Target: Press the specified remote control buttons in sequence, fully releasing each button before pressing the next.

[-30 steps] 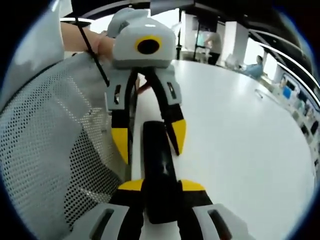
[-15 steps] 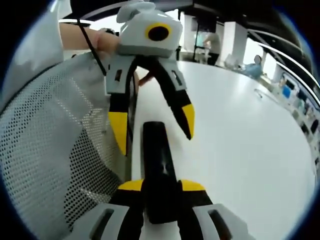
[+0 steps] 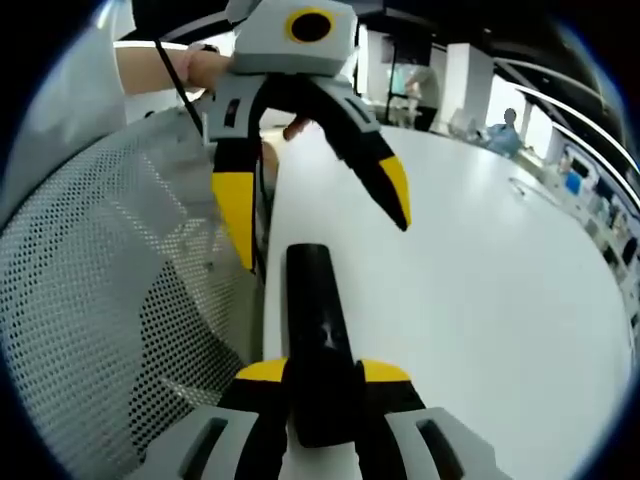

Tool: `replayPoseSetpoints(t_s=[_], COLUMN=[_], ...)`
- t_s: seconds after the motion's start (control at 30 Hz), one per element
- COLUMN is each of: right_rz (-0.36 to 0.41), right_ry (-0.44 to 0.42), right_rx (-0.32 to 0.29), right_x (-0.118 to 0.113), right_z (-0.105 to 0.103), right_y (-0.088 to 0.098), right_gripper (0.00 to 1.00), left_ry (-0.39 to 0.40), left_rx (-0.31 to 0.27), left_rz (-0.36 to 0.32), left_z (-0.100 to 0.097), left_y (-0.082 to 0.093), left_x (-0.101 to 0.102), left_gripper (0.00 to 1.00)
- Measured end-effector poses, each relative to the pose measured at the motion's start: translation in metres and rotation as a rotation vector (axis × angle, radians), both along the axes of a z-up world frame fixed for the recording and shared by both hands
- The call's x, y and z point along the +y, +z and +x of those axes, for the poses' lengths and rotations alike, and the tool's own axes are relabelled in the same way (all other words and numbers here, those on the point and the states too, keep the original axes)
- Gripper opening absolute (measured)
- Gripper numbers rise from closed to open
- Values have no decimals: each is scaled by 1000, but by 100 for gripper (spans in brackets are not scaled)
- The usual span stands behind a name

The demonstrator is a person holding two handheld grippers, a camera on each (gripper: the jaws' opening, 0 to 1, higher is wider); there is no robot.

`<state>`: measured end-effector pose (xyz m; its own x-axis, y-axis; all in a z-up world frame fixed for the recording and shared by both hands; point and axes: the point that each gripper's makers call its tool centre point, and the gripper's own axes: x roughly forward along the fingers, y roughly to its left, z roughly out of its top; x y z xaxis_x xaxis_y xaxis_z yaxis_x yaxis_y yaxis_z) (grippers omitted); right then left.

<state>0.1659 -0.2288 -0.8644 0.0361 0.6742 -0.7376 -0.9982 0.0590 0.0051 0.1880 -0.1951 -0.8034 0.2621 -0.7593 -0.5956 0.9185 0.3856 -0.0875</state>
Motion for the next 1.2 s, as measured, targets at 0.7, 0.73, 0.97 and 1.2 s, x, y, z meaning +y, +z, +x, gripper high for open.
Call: replayPoseSetpoints(t_s=[0.7,0.73,0.97,1.2], right_rz=[1,1,3,5], right_ry=[4,4,3,2], right_rx=[-1,-1,0,1], right_x=[0,0,1,1], right_z=[0,0,0,0], right_y=[0,0,0,0], right_gripper=[22,22,22,22], left_ry=[196,213,332,428], left_rx=[-138,-142,-198,-222], left_rz=[-199,-216,-277,-299], left_z=[30,32,43,46], left_y=[72,76,87,95], left_x=[3,4,23,48], left_gripper=[73,74,88,95])
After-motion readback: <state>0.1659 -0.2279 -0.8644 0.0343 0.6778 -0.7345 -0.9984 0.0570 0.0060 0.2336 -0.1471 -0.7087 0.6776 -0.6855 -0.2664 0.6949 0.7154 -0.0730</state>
